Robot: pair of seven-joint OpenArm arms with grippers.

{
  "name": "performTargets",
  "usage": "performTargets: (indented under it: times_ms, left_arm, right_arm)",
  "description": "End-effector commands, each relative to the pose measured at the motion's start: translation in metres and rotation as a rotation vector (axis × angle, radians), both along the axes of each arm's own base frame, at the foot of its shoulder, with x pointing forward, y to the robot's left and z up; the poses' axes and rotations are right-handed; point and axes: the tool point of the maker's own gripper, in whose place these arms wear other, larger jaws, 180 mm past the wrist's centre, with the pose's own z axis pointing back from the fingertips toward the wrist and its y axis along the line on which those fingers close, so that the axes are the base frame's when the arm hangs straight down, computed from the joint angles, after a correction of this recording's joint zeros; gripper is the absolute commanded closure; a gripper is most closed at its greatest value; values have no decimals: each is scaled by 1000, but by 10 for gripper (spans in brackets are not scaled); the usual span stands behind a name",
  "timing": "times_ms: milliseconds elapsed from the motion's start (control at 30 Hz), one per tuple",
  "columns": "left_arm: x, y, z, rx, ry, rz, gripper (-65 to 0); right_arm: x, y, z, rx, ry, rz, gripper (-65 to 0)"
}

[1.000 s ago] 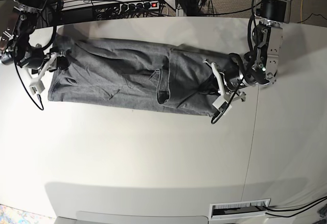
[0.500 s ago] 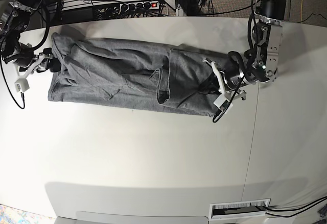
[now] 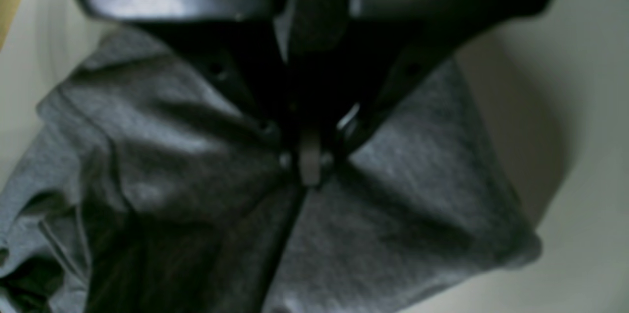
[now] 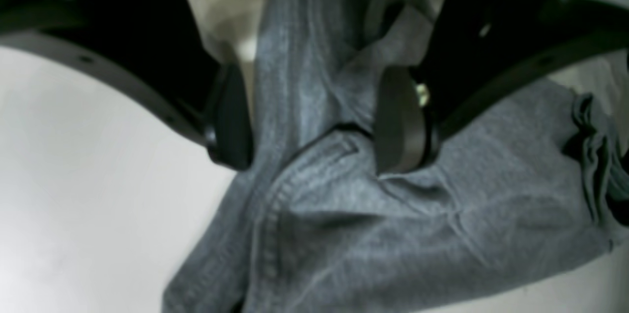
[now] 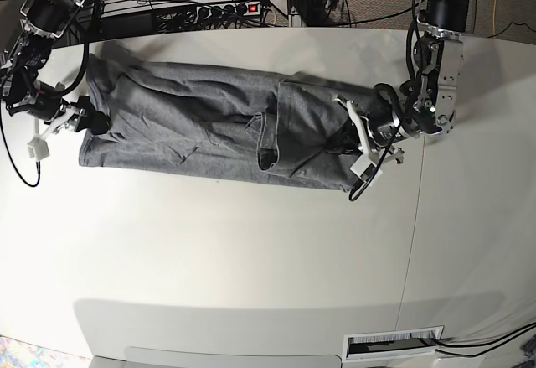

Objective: Fold the T-shirt properly
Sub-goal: 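Grasp the hem end of the grey strip with the right gripper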

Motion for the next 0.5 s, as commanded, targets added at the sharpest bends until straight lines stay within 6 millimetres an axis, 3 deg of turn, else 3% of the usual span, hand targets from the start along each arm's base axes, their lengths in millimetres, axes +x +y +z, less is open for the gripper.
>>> performTargets:
  times_ms: [0, 467]
  left_arm:
    - [-23, 24, -33, 182, 110, -33, 0]
    - [-22, 24, -33, 182, 110, -33, 0]
  right_arm:
    - [9, -7, 13, -19, -40, -5, -408]
    - [-3, 42, -30, -40, 104, 154, -408]
